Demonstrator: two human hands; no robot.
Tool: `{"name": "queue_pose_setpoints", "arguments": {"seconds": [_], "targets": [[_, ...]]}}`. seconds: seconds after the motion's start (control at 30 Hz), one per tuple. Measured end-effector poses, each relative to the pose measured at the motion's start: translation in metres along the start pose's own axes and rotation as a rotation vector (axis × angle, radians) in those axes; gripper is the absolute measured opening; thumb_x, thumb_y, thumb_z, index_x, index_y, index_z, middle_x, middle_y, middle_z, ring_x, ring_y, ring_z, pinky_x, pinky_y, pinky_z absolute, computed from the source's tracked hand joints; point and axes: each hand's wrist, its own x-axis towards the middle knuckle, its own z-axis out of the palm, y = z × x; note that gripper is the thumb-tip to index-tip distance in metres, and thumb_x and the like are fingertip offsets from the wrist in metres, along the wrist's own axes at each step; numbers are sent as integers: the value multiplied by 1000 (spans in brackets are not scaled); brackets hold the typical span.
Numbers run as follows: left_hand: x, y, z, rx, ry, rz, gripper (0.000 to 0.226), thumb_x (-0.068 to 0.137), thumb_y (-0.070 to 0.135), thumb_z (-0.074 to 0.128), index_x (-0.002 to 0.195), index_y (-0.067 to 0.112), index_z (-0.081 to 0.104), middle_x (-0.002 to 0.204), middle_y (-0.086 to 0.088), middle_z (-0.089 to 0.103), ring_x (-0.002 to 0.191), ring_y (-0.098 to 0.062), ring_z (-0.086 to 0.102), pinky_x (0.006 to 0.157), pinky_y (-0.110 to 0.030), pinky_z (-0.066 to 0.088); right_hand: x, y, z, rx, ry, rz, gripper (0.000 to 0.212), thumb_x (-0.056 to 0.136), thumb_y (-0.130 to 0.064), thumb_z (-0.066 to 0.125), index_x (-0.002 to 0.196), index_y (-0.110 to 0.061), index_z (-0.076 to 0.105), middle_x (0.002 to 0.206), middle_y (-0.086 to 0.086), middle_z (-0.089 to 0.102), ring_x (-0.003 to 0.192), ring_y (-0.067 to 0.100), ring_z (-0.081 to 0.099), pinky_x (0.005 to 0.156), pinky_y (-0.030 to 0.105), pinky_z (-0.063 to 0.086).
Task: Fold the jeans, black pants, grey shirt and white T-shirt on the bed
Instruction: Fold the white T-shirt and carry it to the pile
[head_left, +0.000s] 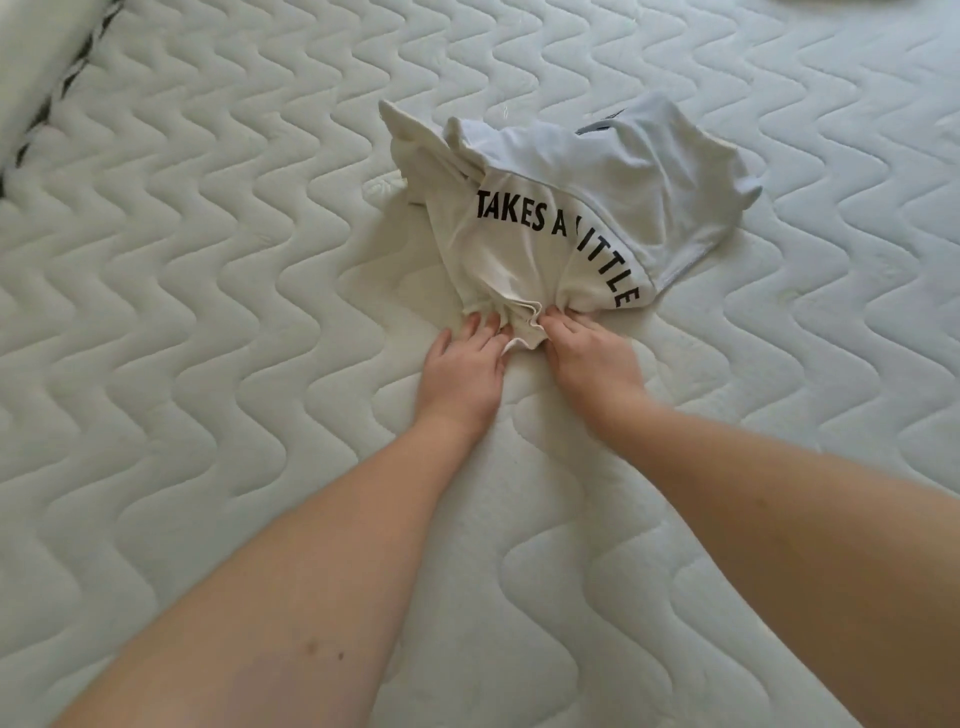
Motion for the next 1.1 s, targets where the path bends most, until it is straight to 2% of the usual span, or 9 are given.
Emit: {"name": "queue_pose_setpoints", "arguments": {"seconds": [0.2,0.37,0.43,0.5,0.57,0.63,0.73,0.83,1.1], "targets": [[-88,35,0,43,-100,71,38,103,29,36,136,22,52,148,2,47,144,-19,29,113,-35,20,-92,-22,-28,-4,-100,-29,26,98,-20,49,118,-11,62,112,8,69,101,30,63,72,36,43],[-194,59,-6,10,-300,98,42,101,29,36,142,26,45,150,5,44,145,-14,26,115,-29,13,-202,-54,-56,23,-136,-105,23,53,-12,89,67,-13,70,60,4,67,48,24,63,38,23,39],[-239,69,-18,-4,-295,135,39,90,31,60,129,27,61,135,8,60,132,-11,47,110,-25,31,-242,-62,-57,15,-183,-141,26,51,-14,89,67,-14,68,62,3,67,53,20,64,42,23,43],[-288,83,-22,13,-226,188,35,76,30,76,111,27,73,113,10,71,110,-11,64,95,-23,47,-285,-69,-56,-27,-394,-98,14,81,-17,67,94,-12,69,91,7,72,85,23,68,68,32,52],[-331,94,-31,-5,-407,180,34,94,28,55,127,26,63,128,8,63,120,-16,55,102,-27,38,-329,-73,-56,-105,-554,-91,27,94,-21,42,113,-16,62,111,5,69,106,25,62,84,36,46],[-368,108,-33,-8,-550,135,37,102,28,36,133,27,56,136,5,58,124,-19,49,102,-32,31,-371,-80,-70,-146,-631,-106,28,95,-20,40,113,-19,62,110,4,69,105,25,61,80,35,43],[-418,135,-52,-55,-693,33,33,102,27,33,120,23,60,121,-5,65,110,-27,57,86,-36,38,-428,-90,-96,-121,-745,-77,27,95,-15,43,114,-19,62,109,6,67,103,27,62,77,34,44],[-465,155,-70,-349,-650,-186,25,103,28,32,98,17,55,101,-8,59,98,-32,57,73,-36,38,-473,-95,-126,-7,-879,21,32,96,-9,41,121,-24,56,114,6,63,105,28,60,81,36,48],[-489,179,-172,-685,-317,-305,21,104,22,36,103,10,54,99,-9,59,91,-27,53,79,-36,39,-471,-119,-242,395,-507,336,29,105,-32,38,104,-13,59,99,14,64,96,31,58,73,35,40]]}}
